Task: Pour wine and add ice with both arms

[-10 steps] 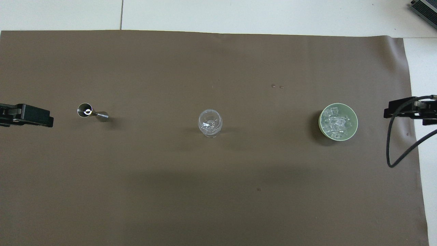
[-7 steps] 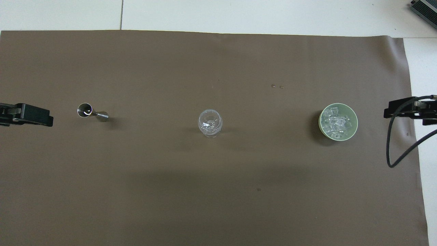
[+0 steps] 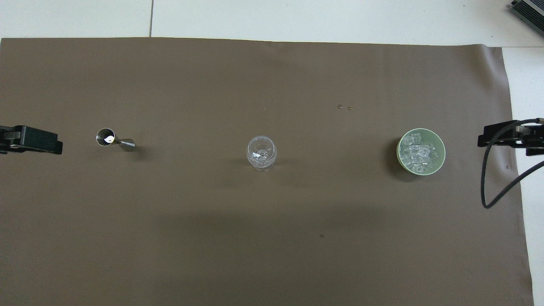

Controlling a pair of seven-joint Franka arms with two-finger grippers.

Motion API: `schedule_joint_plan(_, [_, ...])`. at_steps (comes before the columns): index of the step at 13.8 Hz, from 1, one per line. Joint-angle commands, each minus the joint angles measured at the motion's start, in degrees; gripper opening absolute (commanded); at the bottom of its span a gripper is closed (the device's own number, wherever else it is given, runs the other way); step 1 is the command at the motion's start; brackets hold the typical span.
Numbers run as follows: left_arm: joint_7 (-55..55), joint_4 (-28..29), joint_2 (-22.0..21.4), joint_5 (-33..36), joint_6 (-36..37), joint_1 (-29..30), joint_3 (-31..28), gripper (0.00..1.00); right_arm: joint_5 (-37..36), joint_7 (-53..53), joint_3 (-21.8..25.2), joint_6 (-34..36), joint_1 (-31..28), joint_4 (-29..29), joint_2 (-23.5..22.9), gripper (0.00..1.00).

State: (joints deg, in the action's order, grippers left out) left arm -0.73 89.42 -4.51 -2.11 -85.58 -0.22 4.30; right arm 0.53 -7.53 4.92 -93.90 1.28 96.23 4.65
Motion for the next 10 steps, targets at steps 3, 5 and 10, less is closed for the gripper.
schedule_joint_plan(3, [0.55, -5.39, 2.92, 0.62, 4.62, 0.66, -0.26, 1.00, -0.27, -0.91, -0.27, 0.04, -0.04, 1.15, 1.06, 1.00])
schedule_joint_plan(5, [0.64, -6.45, 3.54, 0.44, 5.15, 0.92, -0.61, 1.00, -0.27, -0.91, -0.27, 0.04, -0.04, 1.15, 1.06, 1.00])
schedule_joint_plan(10, [0.55, -6.45, 3.54, 0.44, 5.24, 0.75, -0.44, 1.00, -0.27, -0.91, -0.27, 0.04, -0.04, 1.15, 1.06, 1.00])
